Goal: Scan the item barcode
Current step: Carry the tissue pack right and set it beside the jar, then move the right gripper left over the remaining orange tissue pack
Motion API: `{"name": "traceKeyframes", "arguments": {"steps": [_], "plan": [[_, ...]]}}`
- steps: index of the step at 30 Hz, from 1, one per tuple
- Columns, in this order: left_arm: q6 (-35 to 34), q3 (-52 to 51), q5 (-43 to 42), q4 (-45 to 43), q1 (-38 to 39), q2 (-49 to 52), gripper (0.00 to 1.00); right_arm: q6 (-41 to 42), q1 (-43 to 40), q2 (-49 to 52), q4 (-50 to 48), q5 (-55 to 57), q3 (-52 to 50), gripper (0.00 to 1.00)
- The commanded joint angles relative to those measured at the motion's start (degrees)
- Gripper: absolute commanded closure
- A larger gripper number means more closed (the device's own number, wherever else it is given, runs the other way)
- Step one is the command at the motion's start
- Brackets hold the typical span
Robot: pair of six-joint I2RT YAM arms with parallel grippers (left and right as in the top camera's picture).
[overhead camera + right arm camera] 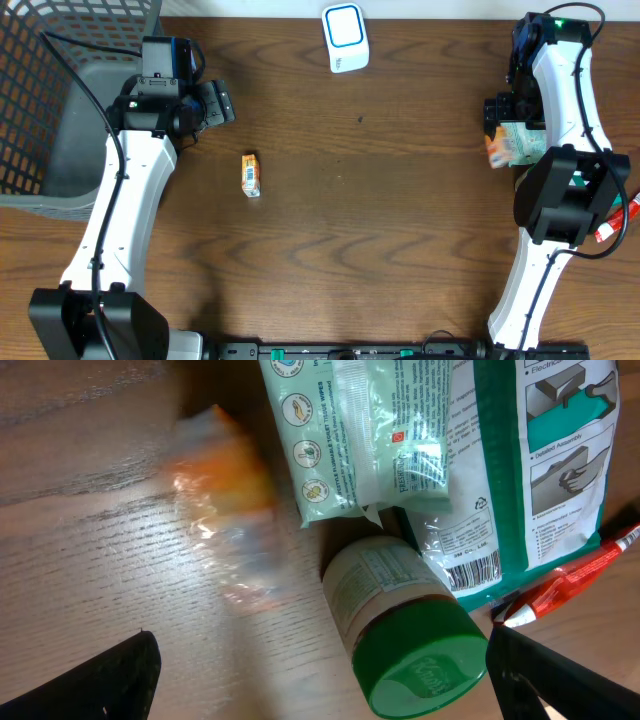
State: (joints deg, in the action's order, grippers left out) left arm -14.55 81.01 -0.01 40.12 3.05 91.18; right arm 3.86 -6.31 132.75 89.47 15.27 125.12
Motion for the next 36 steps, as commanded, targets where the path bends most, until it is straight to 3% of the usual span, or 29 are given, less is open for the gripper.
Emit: {"name": "traceKeyframes", "arguments": {"steps": [1, 5, 14, 20, 26, 32, 36], "plan": [[0.59, 0.76, 0.7, 0.15, -0.15, -0.59, 0.15, -0.31, -0.37, 0.48, -0.15, 0.74, -0.11, 0.01], [0.59, 0.76, 0.7, 0.15, -0.15, -0.59, 0.15, -0.28, 0.22, 0.48, -0.48, -5.05, -0.09, 0.01], [0.59, 0.76, 0.7, 0.15, -0.15, -0.59, 0.15, -0.59, 3.17, 0.48, -3.82, -40.83, -0.11, 0.04], [0.59, 0.76, 0.7, 0.15, -0.15, -0.57, 0.14, -0.7, 10.03, 0.48, -6.54, -41.57, -0.81, 0.2], [0.59, 0.76, 0.7, 0.15, -0.15, -0.57, 0.14, 0.48, 20.44, 0.48, -12.24, -41.7, -1.92, 0.14], [0.59, 0.76, 0.7, 0.15, -0.15, -0.59, 0.14, 7.48, 31.82, 0.48, -17.7, -41.7, -1.92, 0.04], [0.59, 0.76, 0.7, 0.15, -0.13, -0.59, 0.15, 11.67, 39.63, 0.48, -22.27, -40.13, -1.92, 0.09]]}}
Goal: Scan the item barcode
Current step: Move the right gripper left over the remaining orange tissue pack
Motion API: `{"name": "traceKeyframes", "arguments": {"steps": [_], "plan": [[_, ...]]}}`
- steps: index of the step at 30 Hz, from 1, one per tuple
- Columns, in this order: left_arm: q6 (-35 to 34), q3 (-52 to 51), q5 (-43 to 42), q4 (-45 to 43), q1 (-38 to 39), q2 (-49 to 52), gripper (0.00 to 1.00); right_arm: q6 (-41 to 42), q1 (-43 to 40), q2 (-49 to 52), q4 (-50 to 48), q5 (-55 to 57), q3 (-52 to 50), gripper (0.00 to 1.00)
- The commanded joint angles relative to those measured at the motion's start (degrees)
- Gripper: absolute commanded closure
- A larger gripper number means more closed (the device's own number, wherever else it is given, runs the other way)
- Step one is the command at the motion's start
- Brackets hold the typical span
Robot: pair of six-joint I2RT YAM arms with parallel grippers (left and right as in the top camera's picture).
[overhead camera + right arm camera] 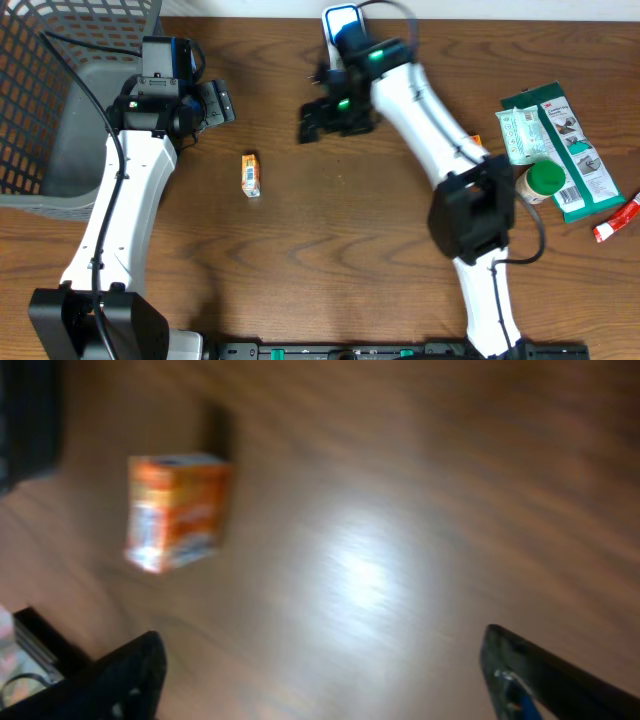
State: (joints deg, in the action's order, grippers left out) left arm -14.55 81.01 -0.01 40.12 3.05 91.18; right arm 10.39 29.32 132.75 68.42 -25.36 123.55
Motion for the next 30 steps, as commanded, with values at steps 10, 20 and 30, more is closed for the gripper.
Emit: {"name": "traceKeyframes", "arguments": {"steps": [10, 20, 30], "plan": [[0.59, 0.76, 0.7, 0.15, -0.13, -0.59, 0.14, 22.86, 17.44, 0.5, -6.73, 20.24, -0.35, 0.33], [0.59, 0.76, 0.7, 0.15, -0.15, -0.59, 0.14, 29.14, 20.72, 2.36, -9.9, 25.97, -0.42, 0.48], [0.59, 0.76, 0.7, 0.15, -0.13, -0.59, 0.14, 31.47, 20.72, 5.55, -12.57, 23.12, -0.55, 0.51]]}}
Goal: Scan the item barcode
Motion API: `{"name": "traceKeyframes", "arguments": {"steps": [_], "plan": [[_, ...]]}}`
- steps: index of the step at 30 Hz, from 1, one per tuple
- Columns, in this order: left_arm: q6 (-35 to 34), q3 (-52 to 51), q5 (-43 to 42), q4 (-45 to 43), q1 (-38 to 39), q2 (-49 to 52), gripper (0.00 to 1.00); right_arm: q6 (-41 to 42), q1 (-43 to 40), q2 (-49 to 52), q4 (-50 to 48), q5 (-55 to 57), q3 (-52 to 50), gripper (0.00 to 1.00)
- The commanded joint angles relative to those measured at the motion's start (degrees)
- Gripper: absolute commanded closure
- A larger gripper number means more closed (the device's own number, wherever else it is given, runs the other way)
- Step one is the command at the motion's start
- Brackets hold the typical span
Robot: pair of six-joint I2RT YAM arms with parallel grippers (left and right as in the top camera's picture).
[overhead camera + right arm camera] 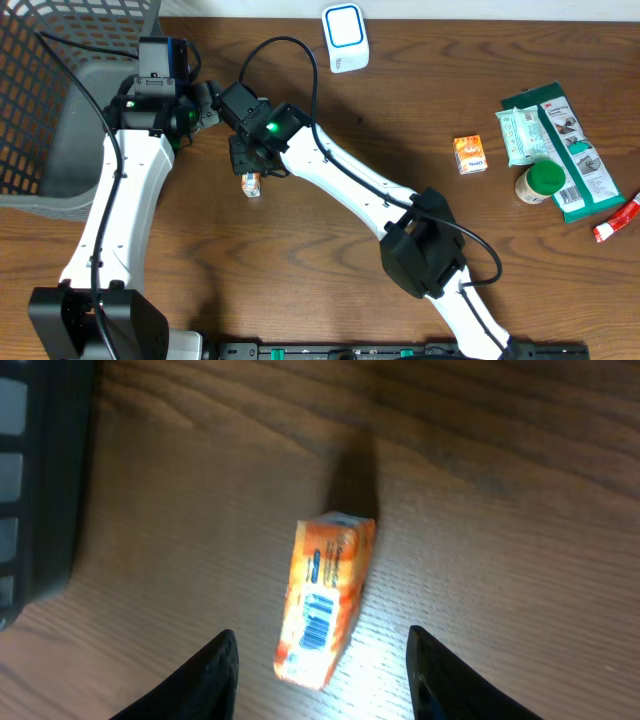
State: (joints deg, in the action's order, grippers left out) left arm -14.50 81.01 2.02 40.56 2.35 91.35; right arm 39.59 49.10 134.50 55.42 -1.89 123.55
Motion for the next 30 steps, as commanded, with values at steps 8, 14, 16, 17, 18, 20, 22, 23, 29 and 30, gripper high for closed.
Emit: {"name": "traceKeyframes", "arguments": {"steps": [8, 14, 16, 17, 18, 20, 22, 23, 29, 30], "plan": [[0.55, 0.76, -1.33, -0.28, 0.57, -0.76, 0.14, 3.21, 1.16, 6.78, -0.37, -0.57, -0.57, 0.56], [0.55, 0.76, -1.31, -0.28, 0.55, -0.76, 0.14, 3.21, 1.14, 6.78, -0.57, -0.57, -0.57, 0.6], [0.55, 0.76, -1.33, -0.28, 0.55, -0.76, 0.14, 3.23, 1.14, 6.78, -0.35, -0.61, -0.59, 0.59], [0.55, 0.76, -1.33, -0.28, 0.55, -0.76, 0.14, 3.23, 1.14, 6.78, -0.17, -0.83, -0.59, 0.59], [0.55, 0.76, -1.31, -0.28, 0.55, -0.76, 0.14, 3.23, 1.16, 6.78, -0.15, -1.33, -0.61, 0.59], [0.55, 0.76, -1.33, -0.28, 0.55, -0.74, 0.14, 3.26, 1.33, 6.86, -0.26, -2.43, -0.63, 0.59], [0.55, 0.76, -1.31, -0.28, 0.55, -0.76, 0.14, 3.26, 1.55, 7.13, -0.52, -2.78, -0.63, 0.58], [0.55, 0.76, -1.33, -0.28, 0.55, -0.76, 0.14, 3.26, 1.6, 7.23, -0.61, -2.75, -0.63, 0.58], [0.55, 0.76, -1.33, -0.28, 0.57, -0.76, 0.14, 3.87, 1.62, 9.03, -0.52, -2.69, -0.68, 0.59], [0.55, 0.76, -1.33, -0.28, 0.57, -0.76, 0.14, 3.82, 1.62, 9.09, -0.52, -2.64, -0.68, 0.6]]}}
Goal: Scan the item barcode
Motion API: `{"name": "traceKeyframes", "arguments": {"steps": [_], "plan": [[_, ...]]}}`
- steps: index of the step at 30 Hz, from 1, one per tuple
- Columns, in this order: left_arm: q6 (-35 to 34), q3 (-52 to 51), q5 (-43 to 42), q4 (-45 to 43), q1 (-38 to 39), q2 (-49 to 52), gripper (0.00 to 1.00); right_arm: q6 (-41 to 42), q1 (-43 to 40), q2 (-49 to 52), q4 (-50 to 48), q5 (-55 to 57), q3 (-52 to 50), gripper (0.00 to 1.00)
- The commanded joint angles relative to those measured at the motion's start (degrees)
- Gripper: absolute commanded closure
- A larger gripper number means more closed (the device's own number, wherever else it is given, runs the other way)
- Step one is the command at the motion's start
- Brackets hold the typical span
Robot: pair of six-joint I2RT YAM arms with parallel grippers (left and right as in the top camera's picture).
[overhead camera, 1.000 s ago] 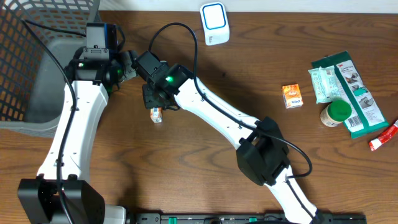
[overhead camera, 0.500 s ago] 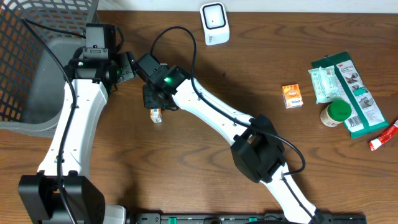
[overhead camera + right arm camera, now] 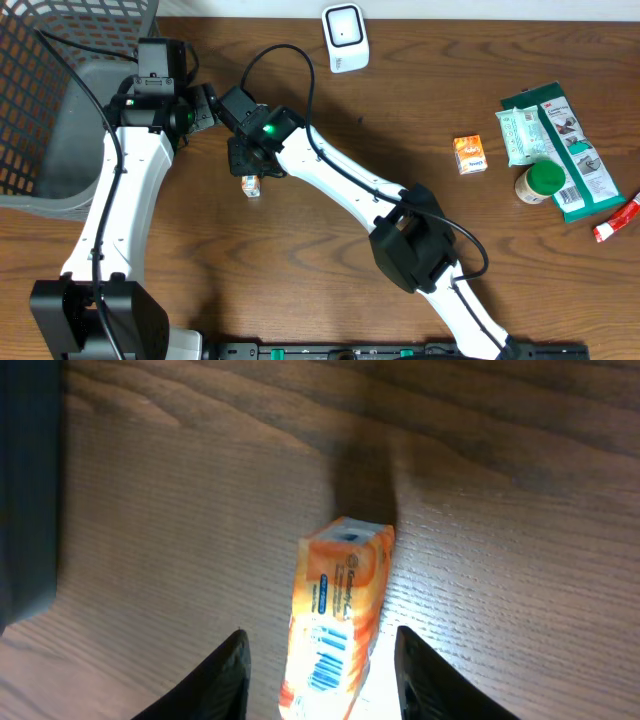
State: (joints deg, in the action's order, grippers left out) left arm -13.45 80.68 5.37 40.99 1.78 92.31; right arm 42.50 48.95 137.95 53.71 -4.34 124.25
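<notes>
A small orange and white box [image 3: 338,610] with a blue barcode on its upper face lies on the wooden table [image 3: 330,250]; overhead it shows as the small box [image 3: 251,184], partly under my right arm. My right gripper [image 3: 322,678] is open and straddles the box, one finger on each side with a gap left on both. The white scanner [image 3: 345,36] with a blue window stands at the table's far edge. My left gripper [image 3: 203,106] hangs up left beside the basket; its jaws cannot be made out.
A grey mesh basket [image 3: 60,100] fills the far left corner. At the right lie a second orange box [image 3: 470,154], white and green packets [image 3: 550,130], a green-lidded jar [image 3: 540,182] and a red tube [image 3: 615,222].
My right gripper has come lower and closer over the orange box, whose barcode end now lies between the open fingers. The left arm has barely shifted.
My right gripper was first over the pile of items at the right edge. Then it was out near the scanner, with the orange box in its view. It then reached over the box at the left, and now straddles it.
</notes>
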Motion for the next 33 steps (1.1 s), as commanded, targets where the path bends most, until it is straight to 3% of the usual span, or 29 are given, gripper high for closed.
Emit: {"name": "traceKeyframes", "arguments": {"steps": [1, 17, 22, 29, 33], "plan": [[-0.5, 1.09, -4.68, -0.72, 1.11, -1.73, 0.14, 0.68, 1.77, 5.66, 1.18, -0.02, -1.38, 0.62], [-0.5, 1.09, -4.68, -0.72, 1.11, -1.73, 0.14, 1.18, 1.84, 5.66, -0.74, 0.74, -5.01, 0.66], [-0.5, 1.09, -4.68, -0.7, 1.11, -1.73, 0.14, 1.14, 1.64, 5.66, -0.55, 0.87, -5.05, 0.84], [-0.5, 1.09, -4.66, -0.72, 1.11, -1.73, 0.14, 1.09, -0.79, 5.14, 1.84, 0.85, -5.05, 0.99], [-0.5, 1.09, -4.68, -0.72, 1.11, -1.73, 0.14, 0.26, -3.21, 4.85, 4.35, 0.83, -5.05, 0.99]]}}
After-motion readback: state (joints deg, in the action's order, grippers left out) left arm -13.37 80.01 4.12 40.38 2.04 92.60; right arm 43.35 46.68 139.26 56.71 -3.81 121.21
